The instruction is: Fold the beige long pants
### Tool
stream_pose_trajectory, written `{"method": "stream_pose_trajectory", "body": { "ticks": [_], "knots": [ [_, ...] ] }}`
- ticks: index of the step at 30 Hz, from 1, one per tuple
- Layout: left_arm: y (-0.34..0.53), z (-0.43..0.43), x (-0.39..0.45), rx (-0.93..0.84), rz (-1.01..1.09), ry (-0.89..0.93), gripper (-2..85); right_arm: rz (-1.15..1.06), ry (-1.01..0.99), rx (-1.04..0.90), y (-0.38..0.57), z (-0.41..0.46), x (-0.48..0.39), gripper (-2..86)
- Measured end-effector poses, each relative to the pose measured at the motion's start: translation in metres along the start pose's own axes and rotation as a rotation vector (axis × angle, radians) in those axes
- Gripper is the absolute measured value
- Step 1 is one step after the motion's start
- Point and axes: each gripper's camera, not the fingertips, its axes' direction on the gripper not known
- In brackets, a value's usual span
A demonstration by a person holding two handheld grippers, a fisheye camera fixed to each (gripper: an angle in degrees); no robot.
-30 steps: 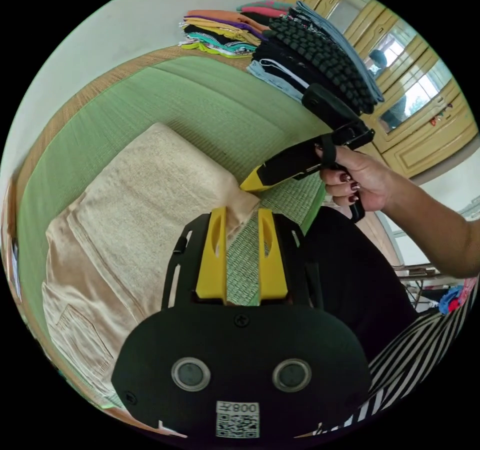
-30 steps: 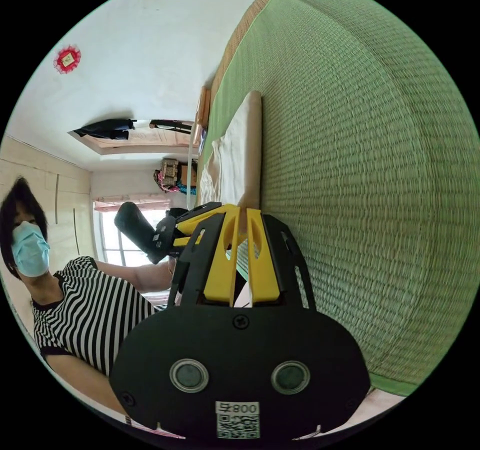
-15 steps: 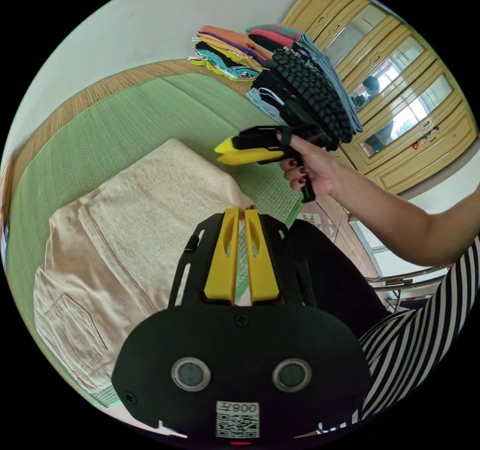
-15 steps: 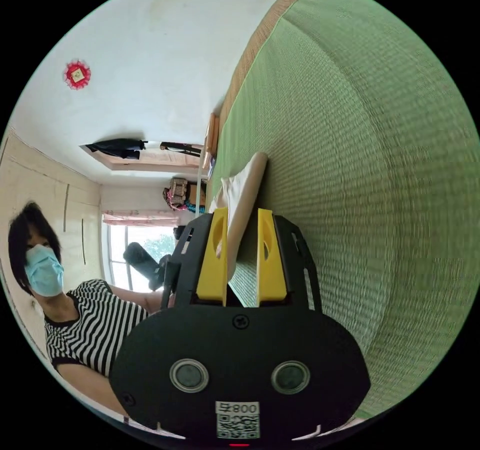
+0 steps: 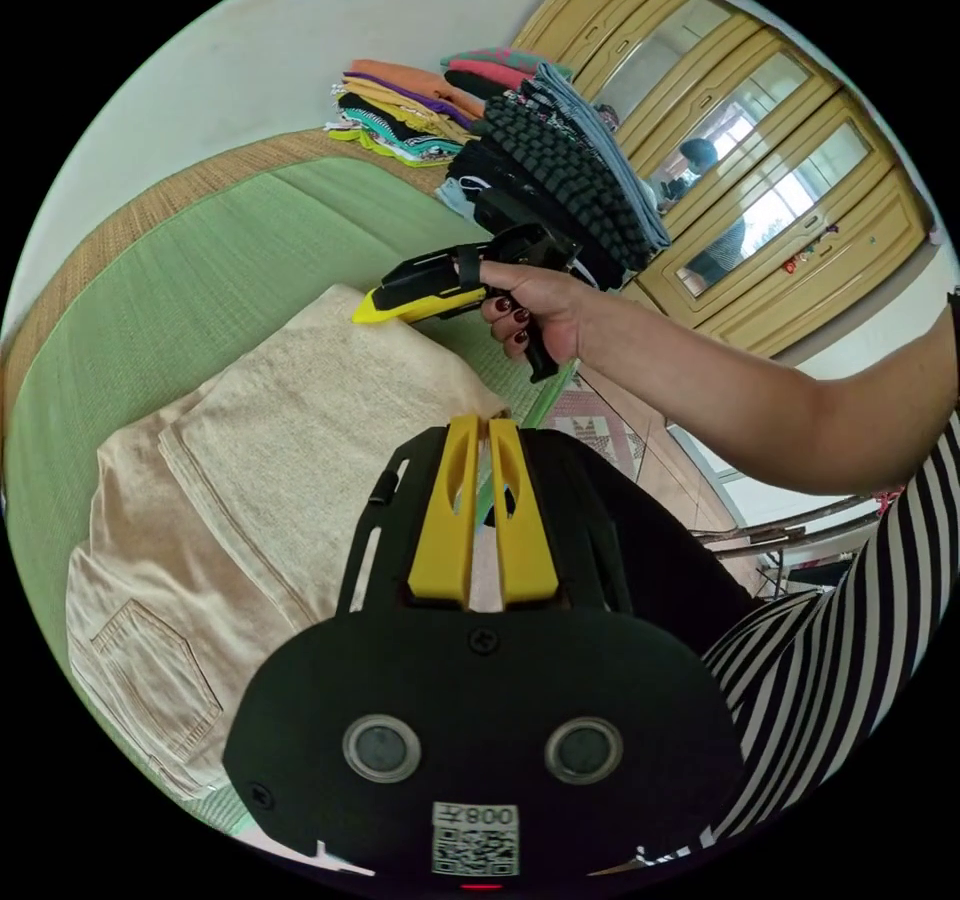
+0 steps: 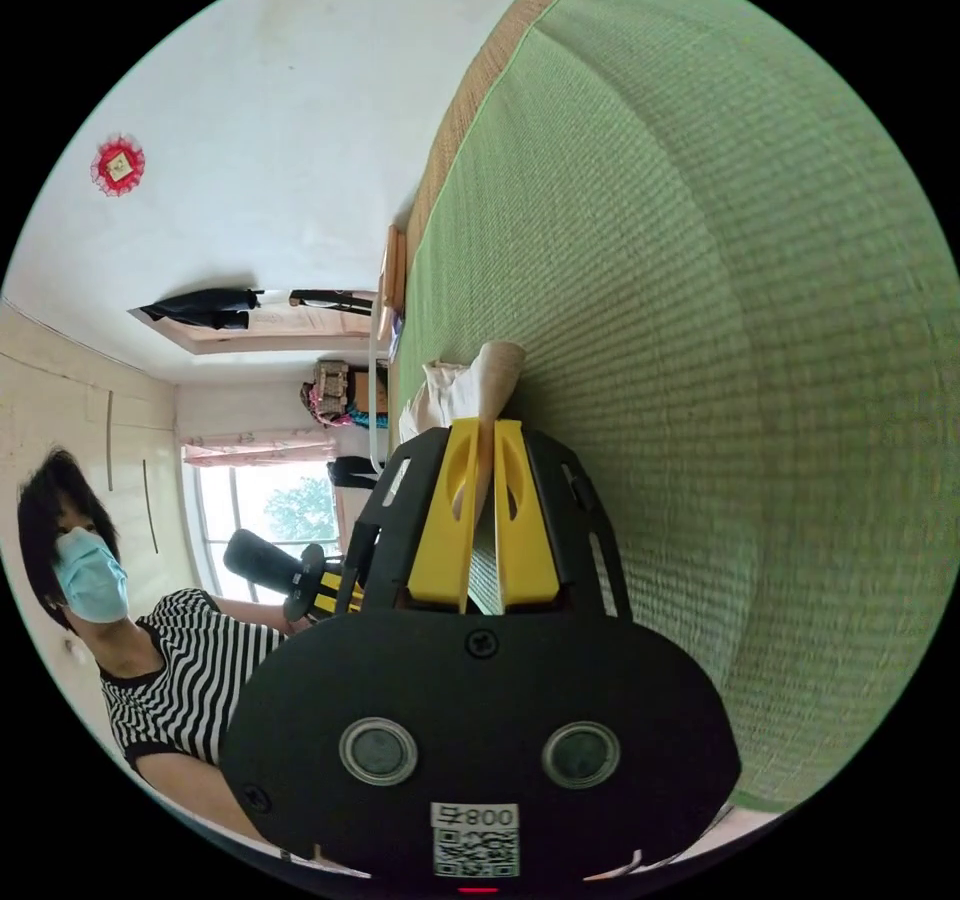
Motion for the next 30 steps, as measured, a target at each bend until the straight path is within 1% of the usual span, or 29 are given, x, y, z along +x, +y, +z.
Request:
{"method": "stream_pose_trajectory", "body": {
  "ticks": [4, 9, 15, 21, 26, 30],
  "knots": [
    [0.012, 0.024, -0.011, 0.025, -0.007, 0.09, 1.8, 0.024, 0.068, 0.069, 0.014, -0.021, -0.024, 2.4],
    [0.036, 0.032, -0.024, 0.061, 0.01, 0.106, 1.8, 0.002, 0.108, 0.105, 0.021, -0.019, -0.073, 2.3],
    [0.083, 0.024, -0.057, 0.16, -0.045, 0.116, 1.8, -0.088, 0.127, 0.133, 0.014, 0.009, -0.167, 2.3],
    [0.145, 0.007, -0.096, 0.297, -0.13, 0.112, 1.9, -0.186, 0.105, 0.122, 0.0, 0.068, -0.271, 2.5],
    [0.212, -0.003, -0.143, 0.42, -0.249, 0.108, 1.9, -0.258, 0.11, 0.07, -0.027, 0.16, -0.359, 2.5],
    [0.26, 0.002, -0.182, 0.495, -0.365, 0.121, 1.8, -0.279, 0.136, 0.02, -0.048, 0.236, -0.405, 2.4]
  ]
}}
